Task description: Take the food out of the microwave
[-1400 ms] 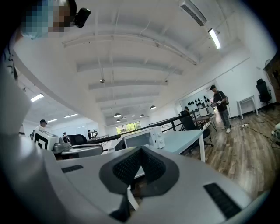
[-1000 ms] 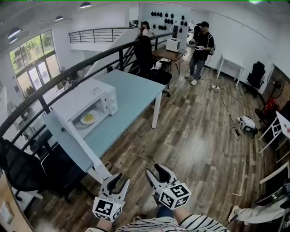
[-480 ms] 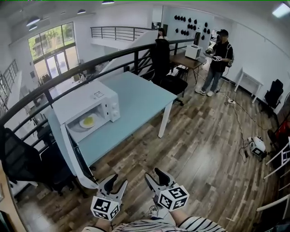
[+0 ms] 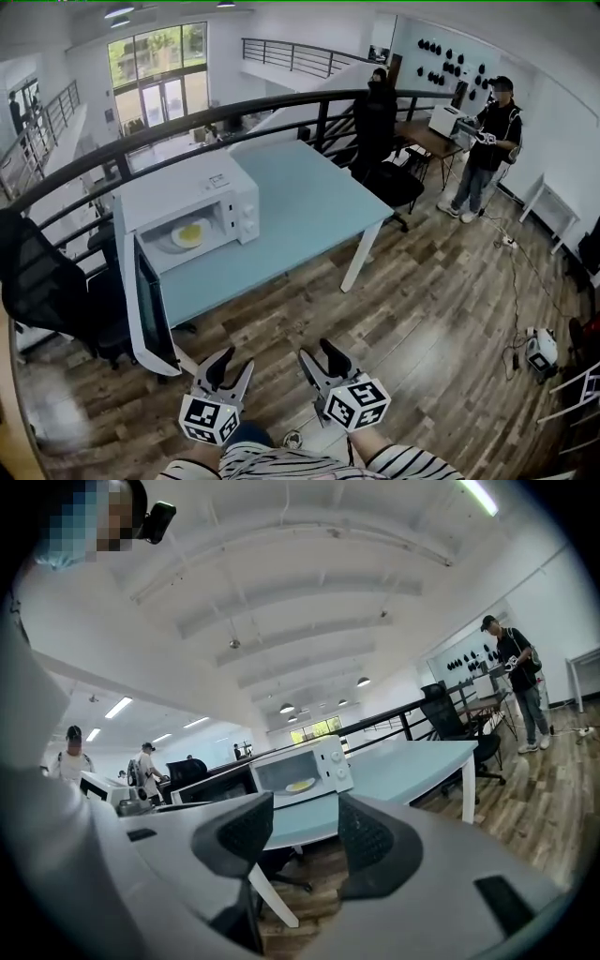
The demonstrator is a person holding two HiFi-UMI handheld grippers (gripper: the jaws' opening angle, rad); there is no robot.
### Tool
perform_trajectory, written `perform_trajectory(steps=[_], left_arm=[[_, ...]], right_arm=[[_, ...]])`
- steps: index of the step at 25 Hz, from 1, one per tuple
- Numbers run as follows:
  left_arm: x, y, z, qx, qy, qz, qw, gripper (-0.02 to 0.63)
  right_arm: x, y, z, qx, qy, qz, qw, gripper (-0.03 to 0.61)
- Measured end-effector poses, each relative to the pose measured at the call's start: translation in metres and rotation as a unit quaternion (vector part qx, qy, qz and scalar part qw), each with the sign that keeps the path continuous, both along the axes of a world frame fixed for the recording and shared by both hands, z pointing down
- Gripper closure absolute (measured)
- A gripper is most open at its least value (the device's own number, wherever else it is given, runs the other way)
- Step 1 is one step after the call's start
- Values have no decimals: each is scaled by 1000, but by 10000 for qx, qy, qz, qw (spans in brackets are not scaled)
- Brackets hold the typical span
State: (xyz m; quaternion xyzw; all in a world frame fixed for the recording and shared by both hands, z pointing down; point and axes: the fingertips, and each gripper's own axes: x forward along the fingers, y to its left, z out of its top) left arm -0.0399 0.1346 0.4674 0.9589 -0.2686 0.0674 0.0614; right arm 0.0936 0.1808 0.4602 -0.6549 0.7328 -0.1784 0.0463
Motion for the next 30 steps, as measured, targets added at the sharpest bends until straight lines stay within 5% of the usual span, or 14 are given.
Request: perform_trajectory(steps=[10, 30], left_arm=[[4, -49, 10, -164, -46, -587, 9981, 456], [-5, -234, 30, -313, 30, -1341, 9905, 455]], right_arm=[[2, -58, 6, -76, -100, -516, 9986, 365], [-19, -266, 24, -226, 52, -1333, 9908, 365]])
